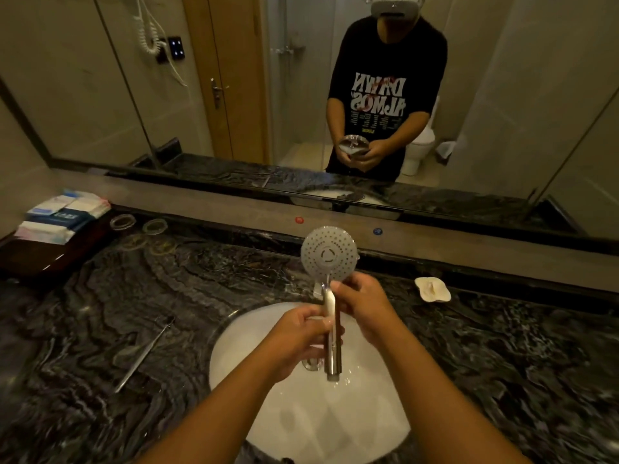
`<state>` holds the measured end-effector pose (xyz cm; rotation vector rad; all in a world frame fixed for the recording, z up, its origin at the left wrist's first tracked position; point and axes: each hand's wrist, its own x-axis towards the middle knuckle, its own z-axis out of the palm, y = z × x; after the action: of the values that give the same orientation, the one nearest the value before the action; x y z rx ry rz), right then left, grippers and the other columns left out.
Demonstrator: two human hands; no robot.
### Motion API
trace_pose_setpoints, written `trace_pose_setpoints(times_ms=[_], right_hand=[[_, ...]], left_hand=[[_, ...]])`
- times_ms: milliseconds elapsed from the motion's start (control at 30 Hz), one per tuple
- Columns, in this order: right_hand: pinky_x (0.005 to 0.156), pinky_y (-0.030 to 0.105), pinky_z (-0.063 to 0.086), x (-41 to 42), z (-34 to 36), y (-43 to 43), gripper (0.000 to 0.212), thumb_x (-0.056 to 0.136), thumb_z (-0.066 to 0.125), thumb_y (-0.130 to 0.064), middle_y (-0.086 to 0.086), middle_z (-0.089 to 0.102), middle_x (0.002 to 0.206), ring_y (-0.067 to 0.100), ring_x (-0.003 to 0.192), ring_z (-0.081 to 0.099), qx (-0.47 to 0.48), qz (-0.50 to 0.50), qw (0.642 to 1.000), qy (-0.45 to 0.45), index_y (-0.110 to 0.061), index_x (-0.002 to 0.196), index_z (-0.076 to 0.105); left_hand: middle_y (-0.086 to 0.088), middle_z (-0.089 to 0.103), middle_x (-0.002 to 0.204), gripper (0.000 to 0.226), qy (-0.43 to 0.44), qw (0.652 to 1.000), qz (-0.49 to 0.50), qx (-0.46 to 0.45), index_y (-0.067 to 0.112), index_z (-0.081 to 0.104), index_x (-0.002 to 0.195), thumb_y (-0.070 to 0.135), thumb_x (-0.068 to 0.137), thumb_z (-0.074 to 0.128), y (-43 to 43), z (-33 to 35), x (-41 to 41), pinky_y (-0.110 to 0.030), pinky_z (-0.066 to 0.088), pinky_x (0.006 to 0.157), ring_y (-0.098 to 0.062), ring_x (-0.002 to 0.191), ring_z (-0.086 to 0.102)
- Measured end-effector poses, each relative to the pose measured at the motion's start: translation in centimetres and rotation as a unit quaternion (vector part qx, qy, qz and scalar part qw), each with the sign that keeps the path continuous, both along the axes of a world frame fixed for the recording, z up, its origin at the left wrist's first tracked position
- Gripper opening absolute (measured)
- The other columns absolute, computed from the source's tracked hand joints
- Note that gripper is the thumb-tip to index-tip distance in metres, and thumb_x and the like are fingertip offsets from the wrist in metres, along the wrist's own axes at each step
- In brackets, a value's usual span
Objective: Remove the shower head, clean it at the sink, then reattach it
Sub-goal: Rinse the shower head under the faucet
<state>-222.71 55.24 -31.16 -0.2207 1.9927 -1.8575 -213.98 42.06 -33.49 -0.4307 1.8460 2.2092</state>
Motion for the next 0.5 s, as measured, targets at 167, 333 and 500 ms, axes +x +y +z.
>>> trace_pose_setpoints(times_ms=[167,333,500], right_hand=[[0.081,0.038,0.061,-1.2,2.7,0.3,0.017,0.096,0.062,-0.013,0.011,0.074,0.105,0.025,0.094,0.072,-0.028,-0.027,0.997,0.070,-0.023,0.109,0.068],[0.089,0.045,0.059,-1.5,4.1,0.4,0.030,0.098,0.059,-0.010,0.009,0.073,0.114,0.028,0.104,0.073,-0.086,0.007,0.994,0.072,-0.028,0.123,0.060],[0.086,0.042,0.062,-1.7,5.0,0.5,0.034,0.098,0.058,-0.006,0.006,0.074,0.116,0.025,0.105,0.073,-0.018,0.054,0.994,0.094,-0.013,0.131,0.057]], left_hand=[[-0.015,0.073,0.112,0.039,0.012,0.996,-0.083,-0.028,0.016,0.056,0.128,0.010,0.090,0.066,0.4,0.2,0.3,-0.048,0.057,0.090,-0.032,0.102,0.072],[-0.015,0.069,0.112,0.032,0.065,0.992,-0.065,-0.082,0.018,0.058,0.122,0.005,0.093,0.061,0.2,1.8,-1.0,-0.046,0.060,0.086,-0.028,0.098,0.072],[-0.014,0.066,0.117,0.036,0.093,0.989,-0.059,-0.097,0.019,0.058,0.126,0.005,0.093,0.060,-1.1,3.0,-2.2,-0.048,0.059,0.088,-0.029,0.101,0.070]])
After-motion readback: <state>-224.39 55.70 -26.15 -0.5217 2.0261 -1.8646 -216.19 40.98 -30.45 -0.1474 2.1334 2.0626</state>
